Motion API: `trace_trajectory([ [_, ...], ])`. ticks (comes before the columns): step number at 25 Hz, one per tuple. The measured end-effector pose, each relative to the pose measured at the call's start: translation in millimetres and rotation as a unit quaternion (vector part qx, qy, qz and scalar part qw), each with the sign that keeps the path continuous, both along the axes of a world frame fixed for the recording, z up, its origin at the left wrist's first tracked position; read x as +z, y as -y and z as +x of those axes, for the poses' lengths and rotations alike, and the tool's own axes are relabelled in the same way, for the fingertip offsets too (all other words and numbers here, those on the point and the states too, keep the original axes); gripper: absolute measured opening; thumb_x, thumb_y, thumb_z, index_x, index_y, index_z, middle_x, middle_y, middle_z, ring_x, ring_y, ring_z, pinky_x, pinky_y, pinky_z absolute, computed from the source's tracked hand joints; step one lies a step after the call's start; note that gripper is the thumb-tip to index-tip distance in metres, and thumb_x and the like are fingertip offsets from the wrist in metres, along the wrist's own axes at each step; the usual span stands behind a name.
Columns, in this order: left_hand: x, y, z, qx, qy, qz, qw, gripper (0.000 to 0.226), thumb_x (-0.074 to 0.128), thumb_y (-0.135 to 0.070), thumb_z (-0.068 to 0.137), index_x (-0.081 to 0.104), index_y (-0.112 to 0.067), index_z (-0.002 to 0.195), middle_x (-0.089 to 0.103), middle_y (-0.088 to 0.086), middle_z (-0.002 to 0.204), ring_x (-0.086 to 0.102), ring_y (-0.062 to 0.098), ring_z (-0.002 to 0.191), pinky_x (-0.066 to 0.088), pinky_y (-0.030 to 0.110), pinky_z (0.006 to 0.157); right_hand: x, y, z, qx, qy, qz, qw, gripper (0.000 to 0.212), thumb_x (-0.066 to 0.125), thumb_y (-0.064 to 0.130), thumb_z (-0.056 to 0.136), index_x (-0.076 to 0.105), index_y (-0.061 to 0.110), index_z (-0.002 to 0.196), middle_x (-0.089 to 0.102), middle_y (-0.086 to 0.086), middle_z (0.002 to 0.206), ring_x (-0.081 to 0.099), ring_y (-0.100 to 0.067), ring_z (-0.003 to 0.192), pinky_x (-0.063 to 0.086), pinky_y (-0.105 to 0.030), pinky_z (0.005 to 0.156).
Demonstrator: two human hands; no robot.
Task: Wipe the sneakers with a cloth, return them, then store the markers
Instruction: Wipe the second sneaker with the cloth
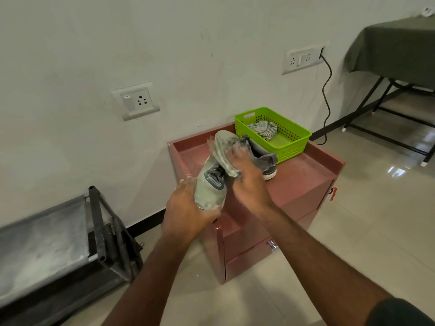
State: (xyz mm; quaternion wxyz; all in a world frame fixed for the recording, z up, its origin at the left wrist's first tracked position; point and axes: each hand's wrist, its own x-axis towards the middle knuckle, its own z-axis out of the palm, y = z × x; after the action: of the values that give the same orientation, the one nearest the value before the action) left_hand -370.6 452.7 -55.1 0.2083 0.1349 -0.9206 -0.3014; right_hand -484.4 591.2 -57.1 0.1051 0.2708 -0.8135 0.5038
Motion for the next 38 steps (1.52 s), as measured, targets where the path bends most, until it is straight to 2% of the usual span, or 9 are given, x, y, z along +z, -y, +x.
trace_trajectory([
  [5, 3.3, -1.5, -1.0, 0.023, -0.018, -0.055, 0.998, 0.067, 0.073, -0.058, 0.057, 0.065, -0.014, 0.108, 0.068, -0.001, 0.101, 0.063, 0.020, 0.096, 0.052, 0.035, 0.085, -24.5, -5.1, 22.5, 0.174, 0.039, 0.109, 0.978, 0.071, 0.049, -0.012, 0.078, 0.061, 0.026, 0.137, 0.050, 0.009, 0.150, 0.033, -0.008, 0.147, 0.025, -0.034, 0.124],
  [8, -3.7, -0.2, -2.7, 0.004, 0.001, -0.079, 0.997, 0.088, 0.070, -0.061, 0.060, 0.057, -0.012, 0.132, 0.062, 0.005, 0.132, 0.056, 0.022, 0.123, 0.046, 0.039, 0.104, -20.2, -31.3, 3.5, 0.065, -0.063, 0.240, 0.967, 0.066, 0.051, -0.001, 0.077, 0.061, 0.026, 0.136, 0.054, 0.005, 0.148, 0.043, -0.018, 0.142, 0.038, -0.037, 0.115],
  [10, -6.8, 0.1, -0.5, 0.004, 0.010, -0.105, 0.994, 0.094, 0.069, -0.061, 0.067, 0.048, -0.010, 0.143, 0.052, 0.010, 0.146, 0.047, 0.025, 0.136, 0.041, 0.043, 0.111, -16.5, -46.7, -11.2, -0.080, 0.058, 0.287, 0.953, 0.053, 0.047, 0.008, 0.081, 0.067, 0.022, 0.128, 0.065, -0.008, 0.134, 0.057, -0.032, 0.126, 0.049, -0.038, 0.098],
  [17, -9.2, 7.8, 3.2, -0.018, 0.001, -0.123, 0.992, 0.075, 0.085, -0.046, 0.068, 0.061, -0.015, 0.132, 0.068, 0.008, 0.124, 0.065, 0.029, 0.110, 0.054, 0.043, 0.091, -24.2, -41.5, -17.5, -0.065, 0.221, 0.077, 0.970, 0.050, 0.052, 0.011, 0.078, 0.073, 0.038, 0.114, 0.076, 0.012, 0.108, 0.069, -0.016, 0.105, 0.055, -0.038, 0.092],
  [23, -0.3, -5.1, -2.8, 0.029, -0.036, 0.011, 0.999, 0.060, 0.085, -0.057, 0.065, 0.073, -0.022, 0.112, 0.075, 0.004, 0.092, 0.070, 0.019, 0.084, 0.059, 0.037, 0.075, -2.6, -28.6, 3.7, -0.129, 0.114, -0.097, 0.980, 0.074, 0.044, -0.011, 0.078, 0.057, 0.023, 0.142, 0.056, 0.016, 0.139, 0.055, 0.009, 0.118, 0.045, -0.012, 0.098],
  [28, -7.7, -5.6, -3.3, -0.047, -0.015, -0.033, 0.998, 0.045, 0.085, -0.052, 0.065, 0.071, -0.028, 0.100, 0.071, -0.004, 0.087, 0.066, 0.015, 0.078, 0.056, 0.038, 0.070, -21.4, -28.3, 2.2, 0.149, 0.017, 0.041, 0.988, 0.072, 0.046, -0.016, 0.071, 0.070, 0.025, 0.126, 0.061, 0.005, 0.140, 0.051, -0.009, 0.135, 0.037, -0.031, 0.117],
  [32, -10.1, -3.6, 7.2, -0.104, -0.021, -0.060, 0.993, 0.048, 0.089, -0.031, 0.068, 0.073, -0.017, 0.111, 0.071, 0.003, 0.101, 0.066, 0.021, 0.091, 0.056, 0.042, 0.079, -14.3, -35.9, -2.7, 0.009, 0.061, 0.082, 0.995, 0.055, 0.051, -0.013, 0.078, 0.076, 0.018, 0.117, 0.070, 0.004, 0.127, 0.059, -0.005, 0.121, 0.039, -0.008, 0.099],
  [36, 4.9, 5.9, 11.2, -0.122, -0.057, 0.136, 0.981, 0.046, 0.093, -0.012, 0.063, 0.076, -0.010, 0.105, 0.075, -0.012, 0.081, 0.069, -0.004, 0.076, 0.050, 0.010, 0.070, -14.7, -39.4, -11.8, -0.094, 0.219, -0.078, 0.968, 0.046, 0.055, 0.000, 0.089, 0.076, 0.033, 0.113, 0.076, 0.006, 0.110, 0.068, -0.020, 0.106, 0.054, -0.034, 0.091],
  [38, 18.3, 12.1, 13.4, -0.151, -0.073, 0.191, 0.967, 0.045, 0.092, -0.008, 0.061, 0.076, -0.009, 0.104, 0.076, -0.014, 0.083, 0.070, -0.002, 0.077, 0.049, 0.009, 0.070, -6.6, -42.7, -10.8, -0.049, 0.353, -0.245, 0.902, 0.045, 0.052, 0.002, 0.094, 0.072, 0.032, 0.119, 0.076, 0.005, 0.110, 0.069, -0.019, 0.103, 0.056, -0.047, 0.091],
])
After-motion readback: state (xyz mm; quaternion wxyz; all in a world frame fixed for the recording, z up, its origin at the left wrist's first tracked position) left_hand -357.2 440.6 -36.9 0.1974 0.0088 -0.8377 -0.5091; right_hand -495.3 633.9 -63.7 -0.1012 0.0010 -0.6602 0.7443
